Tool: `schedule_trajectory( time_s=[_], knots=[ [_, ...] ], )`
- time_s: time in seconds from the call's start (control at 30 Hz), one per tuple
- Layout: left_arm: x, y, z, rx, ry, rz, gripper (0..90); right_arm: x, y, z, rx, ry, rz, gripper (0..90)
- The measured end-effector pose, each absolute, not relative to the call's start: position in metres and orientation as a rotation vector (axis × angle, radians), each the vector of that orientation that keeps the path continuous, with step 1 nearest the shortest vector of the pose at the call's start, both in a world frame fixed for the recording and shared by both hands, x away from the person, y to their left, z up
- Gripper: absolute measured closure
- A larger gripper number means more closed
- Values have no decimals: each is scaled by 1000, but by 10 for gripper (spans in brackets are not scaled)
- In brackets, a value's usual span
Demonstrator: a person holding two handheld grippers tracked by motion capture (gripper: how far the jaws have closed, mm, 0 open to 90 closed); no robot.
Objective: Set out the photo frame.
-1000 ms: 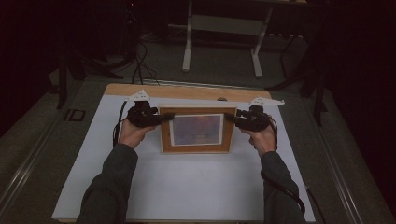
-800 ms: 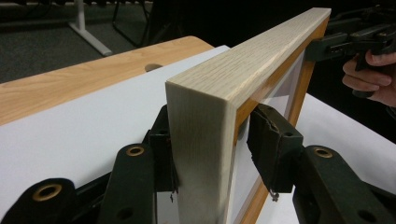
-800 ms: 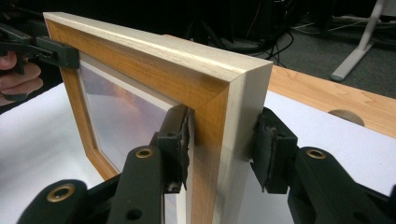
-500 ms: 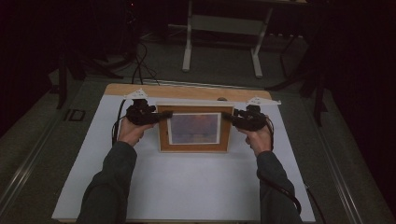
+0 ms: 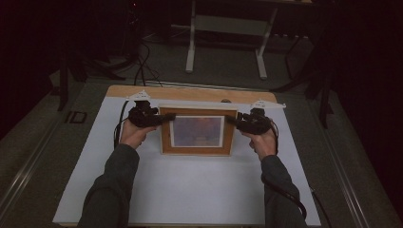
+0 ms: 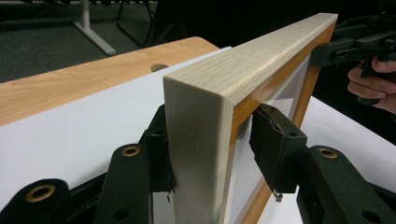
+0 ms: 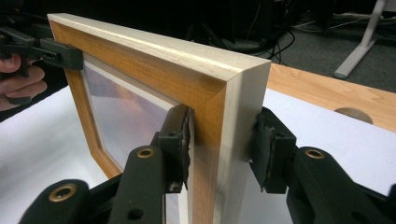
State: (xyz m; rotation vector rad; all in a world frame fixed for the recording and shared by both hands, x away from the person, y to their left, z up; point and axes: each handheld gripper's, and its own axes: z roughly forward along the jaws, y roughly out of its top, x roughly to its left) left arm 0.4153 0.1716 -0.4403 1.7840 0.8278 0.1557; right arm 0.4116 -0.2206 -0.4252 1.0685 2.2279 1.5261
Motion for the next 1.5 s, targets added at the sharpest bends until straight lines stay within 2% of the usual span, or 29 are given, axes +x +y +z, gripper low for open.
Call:
schedule_trajectory(
  time_s=[0.87, 1.5],
  knots=[
    [403, 167, -437, 1795, 938, -45, 544, 397, -232, -425, 1104, 2310, 1520, 627],
    [394, 167, -440, 1773, 949, -28, 528, 394, -232, -423, 1076, 2346, 1503, 621]
  ],
)
